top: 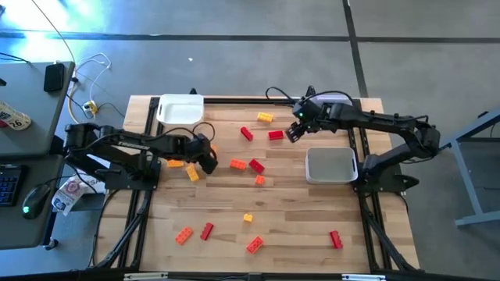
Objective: Sort & place blocks by color
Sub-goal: Put the yellow game piece into the white bin
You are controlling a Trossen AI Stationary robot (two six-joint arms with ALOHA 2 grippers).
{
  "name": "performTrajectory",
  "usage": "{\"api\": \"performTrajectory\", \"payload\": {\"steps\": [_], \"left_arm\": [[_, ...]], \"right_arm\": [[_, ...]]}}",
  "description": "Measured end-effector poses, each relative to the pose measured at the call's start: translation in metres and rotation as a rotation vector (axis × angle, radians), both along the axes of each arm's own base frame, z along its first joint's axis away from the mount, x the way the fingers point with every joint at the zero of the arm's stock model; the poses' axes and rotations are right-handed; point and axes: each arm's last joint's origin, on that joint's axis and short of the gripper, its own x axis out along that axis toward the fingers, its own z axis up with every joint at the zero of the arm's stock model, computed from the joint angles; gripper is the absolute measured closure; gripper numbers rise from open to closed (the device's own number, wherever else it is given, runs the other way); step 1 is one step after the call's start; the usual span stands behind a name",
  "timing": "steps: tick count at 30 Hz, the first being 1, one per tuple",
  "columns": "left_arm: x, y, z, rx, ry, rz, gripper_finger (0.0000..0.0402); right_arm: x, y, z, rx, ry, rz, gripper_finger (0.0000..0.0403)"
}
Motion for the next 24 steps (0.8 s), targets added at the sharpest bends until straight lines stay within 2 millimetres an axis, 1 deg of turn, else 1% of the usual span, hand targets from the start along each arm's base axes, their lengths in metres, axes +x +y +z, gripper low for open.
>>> {"api": "performTrajectory", "payload": {"steps": [8,13,16,20,24], "left_arm": [[-0.018,0.017,0.028,0.089,-0.111,0.050,0.0289],[-0.031,0.025,0.046,0.211,-0.147,0.099,0.0289],[-0.041,0.031,0.055,0.310,-0.138,0.156,0.0289],[-0.055,0.041,0.063,0.415,-0.091,0.238,0.0289],[-0.065,0.053,0.064,0.452,-0.036,0.294,0.0289]], "right_arm": [[0.014,0.021,0.003,-0.020,-0.066,0.092,0.0206],[0.020,0.031,0.006,-0.031,-0.105,0.131,0.0206],[0.023,0.035,0.006,-0.032,-0.120,0.140,0.0206],[0.024,0.040,0.007,-0.029,-0.134,0.142,0.0206],[0.026,0.045,0.008,-0.032,-0.143,0.160,0.0206]]}}
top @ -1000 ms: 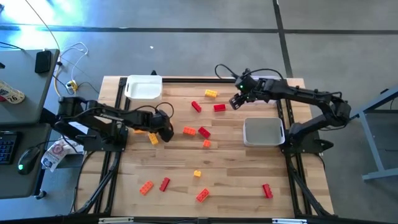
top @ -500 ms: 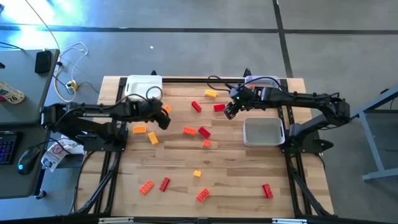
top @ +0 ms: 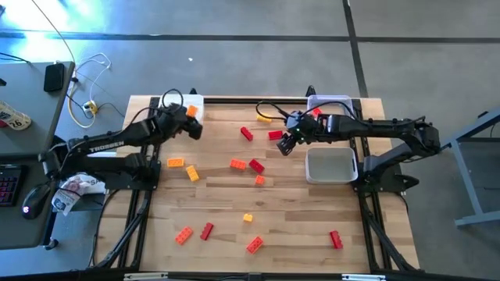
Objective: Sort & place blocks by color
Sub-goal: Put the yellow game piece into the white bin
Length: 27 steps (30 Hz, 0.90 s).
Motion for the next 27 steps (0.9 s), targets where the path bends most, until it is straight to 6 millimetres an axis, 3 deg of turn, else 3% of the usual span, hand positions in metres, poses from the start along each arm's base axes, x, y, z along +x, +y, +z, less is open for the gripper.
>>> {"api": "performTrajectory", "payload": {"steps": [10,20,27], "left_arm": [[-0.018,0.033,-0.010,-0.044,0.053,0.089,0.0289],[-0.005,0.056,-0.014,-0.121,0.107,0.085,0.0287],[-0.002,0.076,-0.016,-0.185,0.098,0.086,0.0263]], "right_arm": [[0.018,0.019,-0.011,0.017,-0.022,0.049,0.0206],[0.041,0.040,-0.027,0.017,-0.061,0.120,0.0206],[0.050,0.052,-0.043,0.044,-0.029,0.128,0.0206]]}}
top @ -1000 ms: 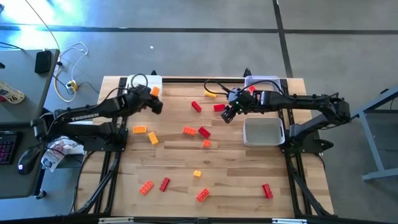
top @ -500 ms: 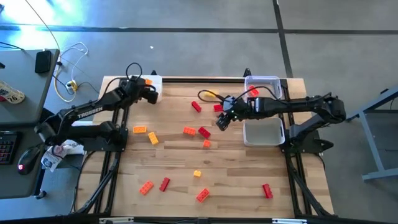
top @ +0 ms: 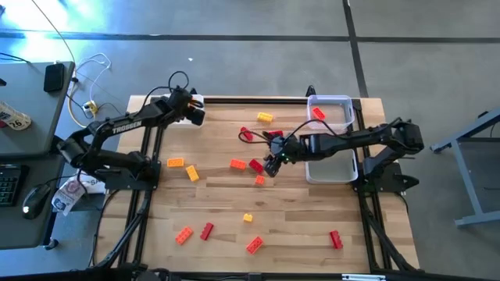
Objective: Sort & place blocks by color
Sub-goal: Put the yellow game piece into the white bin, then put the red game piece into the gray bin
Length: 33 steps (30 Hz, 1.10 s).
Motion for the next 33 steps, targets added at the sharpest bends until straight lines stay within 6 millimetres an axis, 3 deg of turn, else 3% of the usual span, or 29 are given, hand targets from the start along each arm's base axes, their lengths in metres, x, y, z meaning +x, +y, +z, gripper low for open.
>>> {"api": "performTrajectory", "payload": {"steps": [10,19,33], "left_arm": [[0.000,0.017,-0.005,-0.063,0.010,0.018,0.0223],[-0.002,0.017,-0.002,-0.065,-0.013,-0.012,0.0196],[-0.009,-0.013,0.044,-0.031,-0.307,-0.196,0.0197]], "right_arm": [[0.011,0.010,-0.026,0.009,0.063,0.017,0.0206],[0.022,0.015,-0.037,-0.002,0.034,0.047,0.0206],[0.037,0.023,-0.058,-0.053,-0.008,0.040,0.0206]]}}
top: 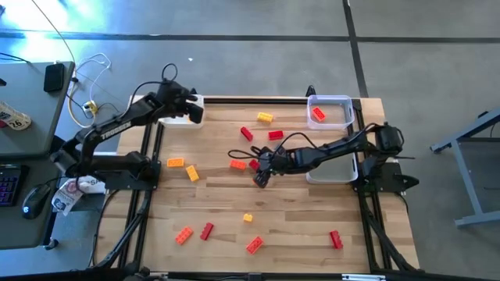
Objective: Sort & place blocks by color
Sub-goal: Put the red game piece into the gray bin
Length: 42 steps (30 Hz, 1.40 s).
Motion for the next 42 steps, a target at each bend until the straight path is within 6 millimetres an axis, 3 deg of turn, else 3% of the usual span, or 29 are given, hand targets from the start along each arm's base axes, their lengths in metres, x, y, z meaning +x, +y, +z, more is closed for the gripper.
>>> {"api": "performTrajectory", "payload": {"steps": [11,23,26,31,42], "left_arm": [[0.003,-0.039,0.016,-0.038,-0.047,-0.125,0.0198],[0.017,-0.056,0.015,-0.076,-0.054,-0.206,0.0197],[0.019,-0.059,0.015,-0.082,-0.055,-0.222,0.0197],[0.024,-0.065,0.015,-0.088,-0.058,-0.256,0.0197],[0.036,-0.082,0.015,-0.114,-0.071,-0.338,0.0197]], "right_arm": [[0.007,-0.001,-0.024,-0.047,0.038,-0.004,0.0206],[0.010,-0.001,-0.049,-0.071,0.109,0.014,0.0206],[0.010,0.001,-0.051,-0.068,0.109,0.012,0.0222],[0.010,0.006,-0.051,-0.079,0.109,0.021,0.0291],[0.006,0.018,-0.048,-0.069,0.126,0.042,0.0291]]}}
